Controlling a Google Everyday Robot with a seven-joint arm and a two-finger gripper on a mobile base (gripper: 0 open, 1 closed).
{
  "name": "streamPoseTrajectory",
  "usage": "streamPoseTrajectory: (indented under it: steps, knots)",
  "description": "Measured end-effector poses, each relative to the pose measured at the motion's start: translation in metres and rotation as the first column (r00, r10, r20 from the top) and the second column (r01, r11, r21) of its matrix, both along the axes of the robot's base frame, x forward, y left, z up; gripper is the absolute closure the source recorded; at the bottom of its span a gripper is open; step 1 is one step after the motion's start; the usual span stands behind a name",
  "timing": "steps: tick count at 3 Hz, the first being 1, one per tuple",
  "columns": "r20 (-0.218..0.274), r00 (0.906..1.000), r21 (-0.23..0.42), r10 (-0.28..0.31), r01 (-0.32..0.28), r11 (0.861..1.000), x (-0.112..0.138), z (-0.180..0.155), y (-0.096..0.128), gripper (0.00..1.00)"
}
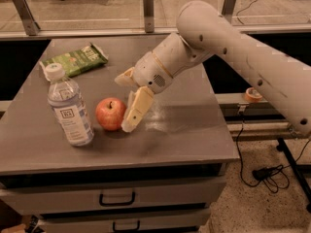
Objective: Move apple near blue plastic bottle
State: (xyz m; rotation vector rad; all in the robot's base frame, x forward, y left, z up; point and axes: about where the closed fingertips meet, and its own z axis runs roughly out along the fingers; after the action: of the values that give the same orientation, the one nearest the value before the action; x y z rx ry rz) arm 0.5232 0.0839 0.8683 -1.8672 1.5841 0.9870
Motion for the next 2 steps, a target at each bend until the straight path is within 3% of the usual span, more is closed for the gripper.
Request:
streamPoseTrajectory:
  steps: [1,2]
  knots:
    - [0.156,0.9786,-0.004,-0.134,0.136,0.991,-0.006,0.051,-0.045,0.0]
    - [0.382,0.8847,0.038,-0.267,0.274,0.961,-0.031,0.135,-0.105,0.0]
